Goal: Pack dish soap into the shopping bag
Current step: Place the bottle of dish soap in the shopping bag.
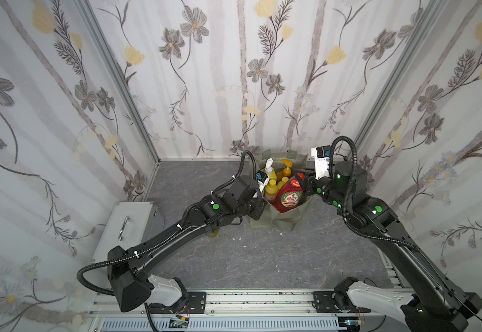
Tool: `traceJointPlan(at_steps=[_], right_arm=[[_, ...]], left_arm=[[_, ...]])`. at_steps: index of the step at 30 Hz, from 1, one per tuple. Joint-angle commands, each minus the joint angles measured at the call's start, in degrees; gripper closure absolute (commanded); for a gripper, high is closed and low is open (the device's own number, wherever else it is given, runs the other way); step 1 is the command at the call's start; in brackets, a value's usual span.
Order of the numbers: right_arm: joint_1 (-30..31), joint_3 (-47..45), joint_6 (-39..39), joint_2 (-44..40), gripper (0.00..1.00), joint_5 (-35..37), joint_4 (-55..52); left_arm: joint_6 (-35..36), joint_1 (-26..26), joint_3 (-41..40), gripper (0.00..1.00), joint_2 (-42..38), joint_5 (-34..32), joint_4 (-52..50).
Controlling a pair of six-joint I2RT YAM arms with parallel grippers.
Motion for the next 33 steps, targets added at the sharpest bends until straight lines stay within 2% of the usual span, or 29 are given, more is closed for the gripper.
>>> traceJointPlan(at_steps=[1, 3, 6, 10, 11, 13, 17, 20, 24, 33], right_arm=[[3.1, -2.6, -1.1, -1.5, 1.00, 4.9, 8.3], [5.7, -4.6, -1.4, -2.2, 1.00, 7.3, 9.0], [8.5, -6.9, -1.8, -2.3, 1.00, 10.6, 9.8], [13.4, -8.3, -3.0, -1.7, 1.00, 15.1, 10.3], [13.8, -8.8, -3.2, -1.9, 1.00, 15.7, 10.6], [13.9, -9.5, -3.2, -2.4, 1.00, 16.7, 11.1], [13.9, -8.7, -4.8, -3.6, 1.00, 18.8, 11.7], [13.7, -8.0, -6.3, -4.1, 1.00, 20.1, 13.2], [11.4, -6.0, -7.8, -3.6, 1.00, 21.0, 14.8], [9.4, -4.8, -8.1, 0.2, 1.00, 17.9, 23.2]], left_arm=[[-5.4, 0.1, -0.6, 0.37, -1.1, -1.0, 1.5], [-9.5, 0.2, -0.5, 0.25, -1.6, -3.3, 2.3], [-15.0, 1.1, -0.7, 0.20, -1.4, -4.5, 3.9], [-17.0, 1.5, 1.2, 0.19, 2.8, -4.3, 2.6], [-17.0, 1.5, 1.8, 0.21, 4.3, -3.9, 2.0], [-17.0, 1.5, 2.3, 0.34, 6.4, -3.6, 1.2], [-17.0, 1.3, 0.4, 0.65, 8.2, -1.3, 2.6], [-16.9, 1.4, -1.1, 0.78, 8.2, -0.2, 3.4], [-16.3, 0.7, -2.4, 0.88, 7.6, -0.1, 3.5], [-16.5, 0.3, -3.7, 0.89, 5.5, 0.8, 5.1]])
